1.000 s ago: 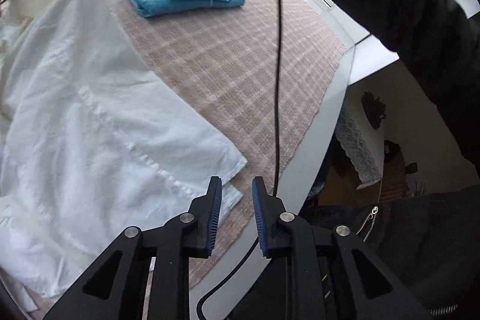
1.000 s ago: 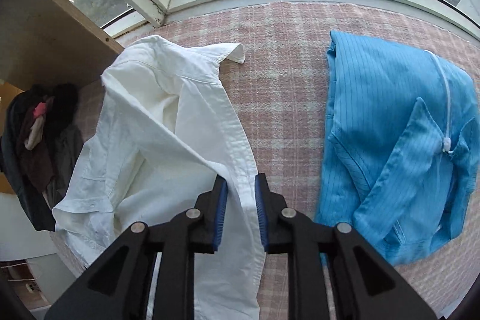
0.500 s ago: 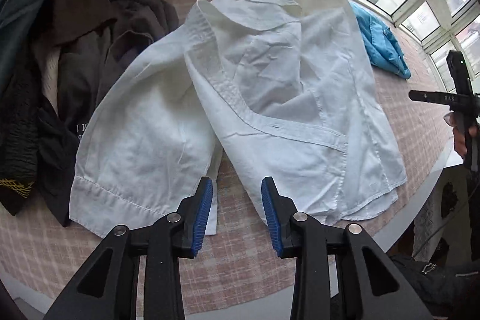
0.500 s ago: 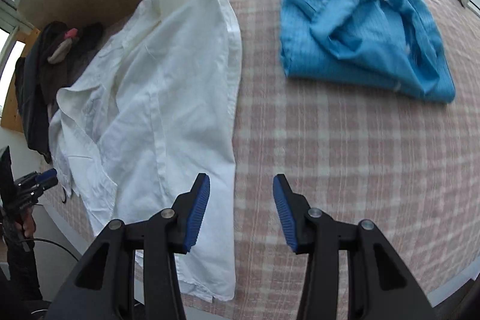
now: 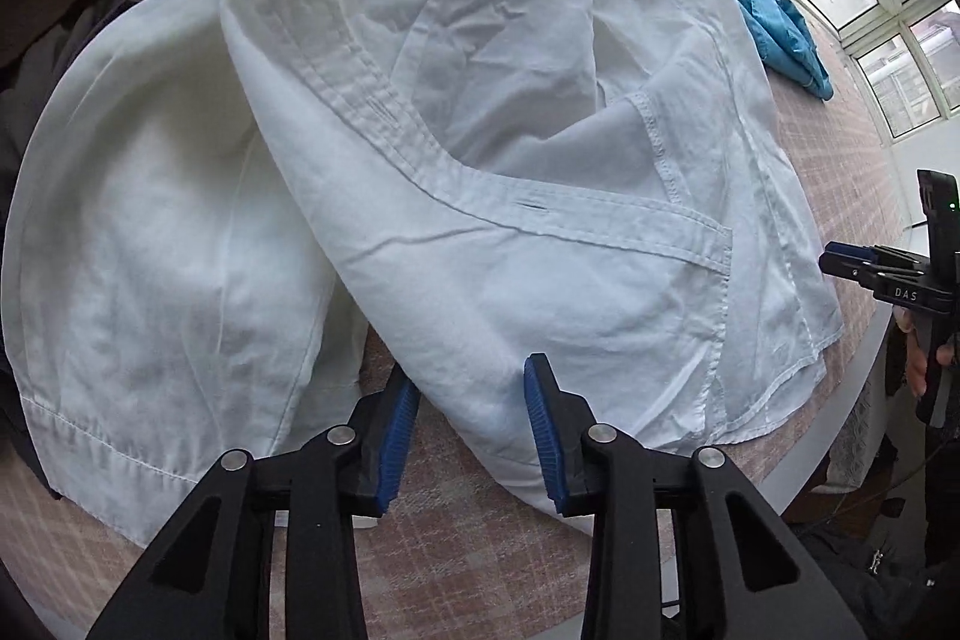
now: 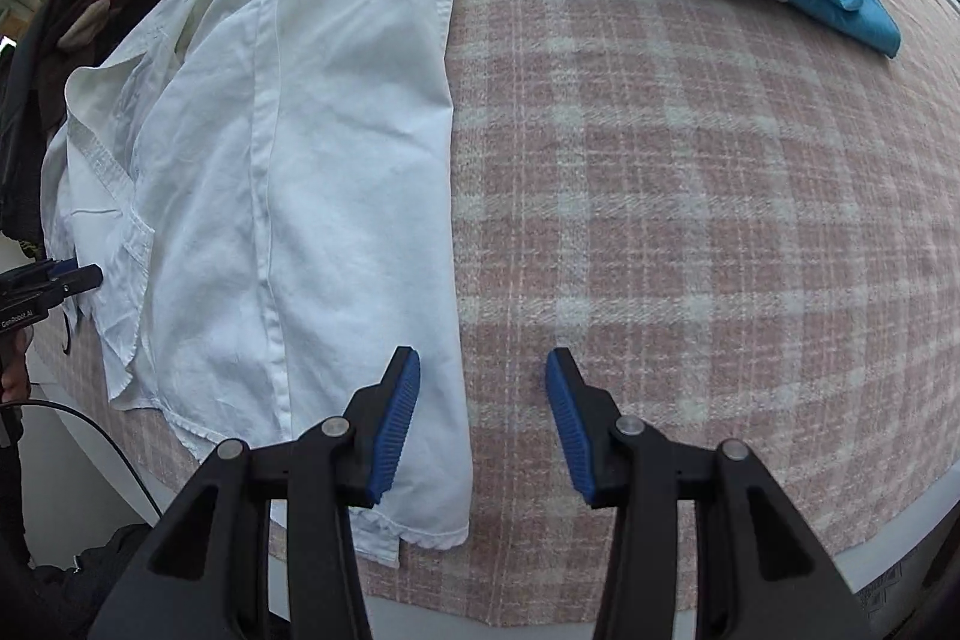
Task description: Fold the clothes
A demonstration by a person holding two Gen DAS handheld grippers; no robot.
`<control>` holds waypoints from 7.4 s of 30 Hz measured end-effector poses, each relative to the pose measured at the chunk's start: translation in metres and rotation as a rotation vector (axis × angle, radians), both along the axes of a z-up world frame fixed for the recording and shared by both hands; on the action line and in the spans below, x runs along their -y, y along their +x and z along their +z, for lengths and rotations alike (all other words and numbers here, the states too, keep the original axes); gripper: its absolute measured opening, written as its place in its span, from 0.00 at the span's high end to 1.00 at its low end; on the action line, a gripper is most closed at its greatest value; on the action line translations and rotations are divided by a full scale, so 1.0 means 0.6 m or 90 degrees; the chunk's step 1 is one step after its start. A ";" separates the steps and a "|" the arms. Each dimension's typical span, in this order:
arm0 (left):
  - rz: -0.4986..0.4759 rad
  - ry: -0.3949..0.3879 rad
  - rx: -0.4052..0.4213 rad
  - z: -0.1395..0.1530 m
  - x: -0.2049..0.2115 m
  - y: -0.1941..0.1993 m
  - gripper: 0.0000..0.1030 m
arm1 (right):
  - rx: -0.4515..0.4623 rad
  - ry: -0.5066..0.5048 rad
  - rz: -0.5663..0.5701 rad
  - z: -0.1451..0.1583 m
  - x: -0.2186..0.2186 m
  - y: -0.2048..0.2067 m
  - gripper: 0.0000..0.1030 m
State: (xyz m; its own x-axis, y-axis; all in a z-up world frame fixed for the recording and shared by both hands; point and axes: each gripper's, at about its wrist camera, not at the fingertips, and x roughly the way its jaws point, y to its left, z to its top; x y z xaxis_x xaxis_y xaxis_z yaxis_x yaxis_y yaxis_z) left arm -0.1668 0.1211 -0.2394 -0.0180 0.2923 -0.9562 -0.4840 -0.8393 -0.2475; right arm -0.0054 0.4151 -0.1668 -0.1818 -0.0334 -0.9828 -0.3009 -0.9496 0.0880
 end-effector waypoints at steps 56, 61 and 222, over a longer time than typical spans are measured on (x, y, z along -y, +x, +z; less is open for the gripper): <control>-0.065 0.041 -0.084 0.098 0.059 -0.039 0.99 | 0.064 -0.083 -0.099 -0.003 0.080 0.109 0.98; -0.038 0.048 -0.055 0.086 0.083 -0.039 0.93 | 0.116 0.002 -0.032 0.035 0.101 0.093 0.93; -0.113 0.149 0.112 0.012 -0.065 0.028 0.74 | 0.262 0.183 0.340 -0.037 0.325 -0.502 0.66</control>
State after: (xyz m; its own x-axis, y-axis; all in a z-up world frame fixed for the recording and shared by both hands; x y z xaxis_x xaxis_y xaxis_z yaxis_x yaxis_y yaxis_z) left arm -0.1498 0.1599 -0.2322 0.2116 0.4876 -0.8470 -0.5503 -0.6568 -0.5156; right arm -0.3063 0.2204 -0.1890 0.1731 0.2551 -0.9513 0.2552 -0.9445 -0.2068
